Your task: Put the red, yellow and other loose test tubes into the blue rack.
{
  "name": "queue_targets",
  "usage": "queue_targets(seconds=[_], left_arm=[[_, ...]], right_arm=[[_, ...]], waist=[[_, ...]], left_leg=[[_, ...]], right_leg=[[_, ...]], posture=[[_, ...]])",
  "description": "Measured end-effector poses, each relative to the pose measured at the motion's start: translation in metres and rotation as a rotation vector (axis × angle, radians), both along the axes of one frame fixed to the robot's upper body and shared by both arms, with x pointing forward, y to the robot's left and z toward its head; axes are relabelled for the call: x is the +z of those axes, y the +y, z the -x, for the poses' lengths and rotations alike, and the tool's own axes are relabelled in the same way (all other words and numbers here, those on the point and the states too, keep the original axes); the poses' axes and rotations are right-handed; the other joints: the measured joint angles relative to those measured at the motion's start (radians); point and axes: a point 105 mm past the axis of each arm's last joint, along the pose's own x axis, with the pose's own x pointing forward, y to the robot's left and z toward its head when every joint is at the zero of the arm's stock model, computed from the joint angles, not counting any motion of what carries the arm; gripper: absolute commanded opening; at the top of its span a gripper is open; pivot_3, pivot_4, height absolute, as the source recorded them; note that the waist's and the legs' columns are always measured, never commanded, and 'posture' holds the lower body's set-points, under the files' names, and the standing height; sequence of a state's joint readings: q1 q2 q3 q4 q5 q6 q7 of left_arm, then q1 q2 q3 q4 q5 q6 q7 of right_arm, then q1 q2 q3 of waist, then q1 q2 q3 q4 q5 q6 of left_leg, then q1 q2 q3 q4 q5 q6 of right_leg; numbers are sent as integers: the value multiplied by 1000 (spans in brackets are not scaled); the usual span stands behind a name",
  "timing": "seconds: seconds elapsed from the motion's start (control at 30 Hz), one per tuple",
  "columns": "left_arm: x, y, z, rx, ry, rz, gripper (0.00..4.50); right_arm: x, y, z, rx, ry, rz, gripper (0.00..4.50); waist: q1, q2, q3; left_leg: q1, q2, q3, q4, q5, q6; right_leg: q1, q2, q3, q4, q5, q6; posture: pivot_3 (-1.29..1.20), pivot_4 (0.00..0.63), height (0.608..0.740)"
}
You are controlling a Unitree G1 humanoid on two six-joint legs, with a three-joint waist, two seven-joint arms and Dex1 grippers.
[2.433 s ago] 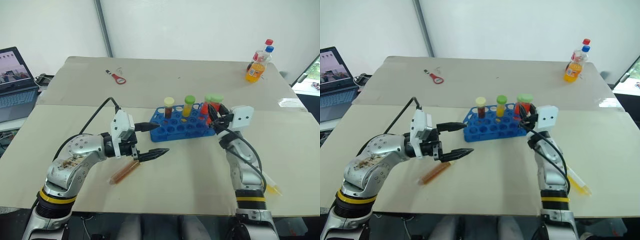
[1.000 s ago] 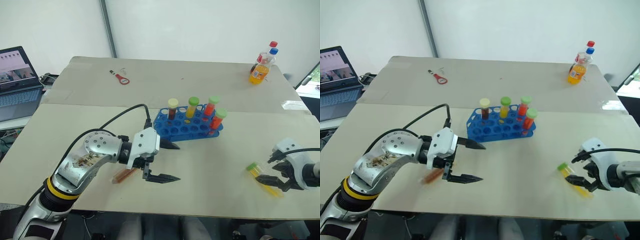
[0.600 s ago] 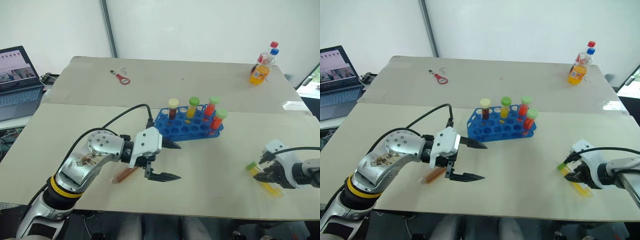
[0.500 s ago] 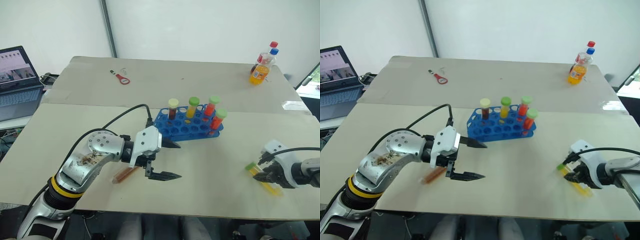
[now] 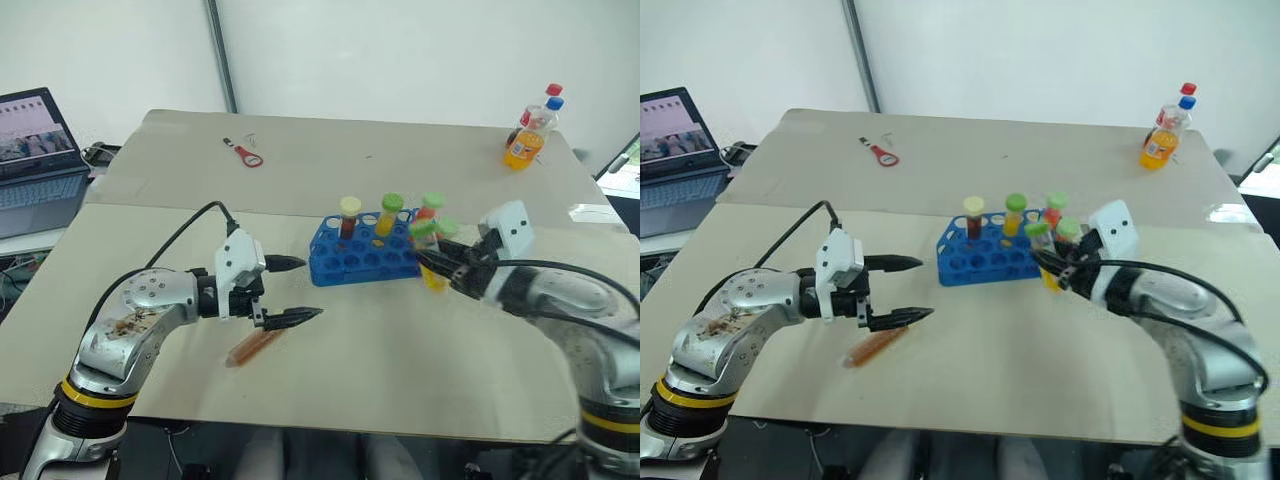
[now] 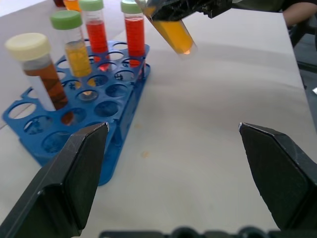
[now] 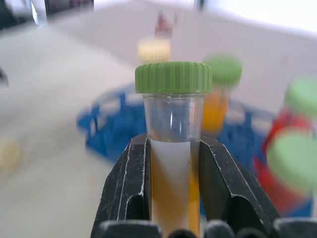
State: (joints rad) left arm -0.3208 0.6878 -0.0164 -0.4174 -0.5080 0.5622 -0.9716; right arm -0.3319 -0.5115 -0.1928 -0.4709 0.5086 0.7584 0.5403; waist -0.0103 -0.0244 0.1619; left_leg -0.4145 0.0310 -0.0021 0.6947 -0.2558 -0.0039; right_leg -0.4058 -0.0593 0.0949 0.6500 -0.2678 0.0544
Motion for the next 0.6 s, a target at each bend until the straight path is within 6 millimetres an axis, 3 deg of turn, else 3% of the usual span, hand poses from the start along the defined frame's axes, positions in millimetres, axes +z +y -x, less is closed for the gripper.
queue_targets(seconds=[0.13,0.6], left_arm=[[-2,1,0,15,-6,3,4500],[0,2,17,-31,2,-31,4500]], right_arm=[[3,11,-15,-67,-105,-67,930],[-28,33,-45,-185,-226,-87,924]], waist=[[-1,0,0],[-9,1,1]], left_leg=[[0,0,0,0,0,0],[2,0,1,-1,1,-1]], right_leg=[[-1,0,-1,3,0,0],[-4,1,0,9,0,-1]], posture=[[0,150,719],[0,150,719]])
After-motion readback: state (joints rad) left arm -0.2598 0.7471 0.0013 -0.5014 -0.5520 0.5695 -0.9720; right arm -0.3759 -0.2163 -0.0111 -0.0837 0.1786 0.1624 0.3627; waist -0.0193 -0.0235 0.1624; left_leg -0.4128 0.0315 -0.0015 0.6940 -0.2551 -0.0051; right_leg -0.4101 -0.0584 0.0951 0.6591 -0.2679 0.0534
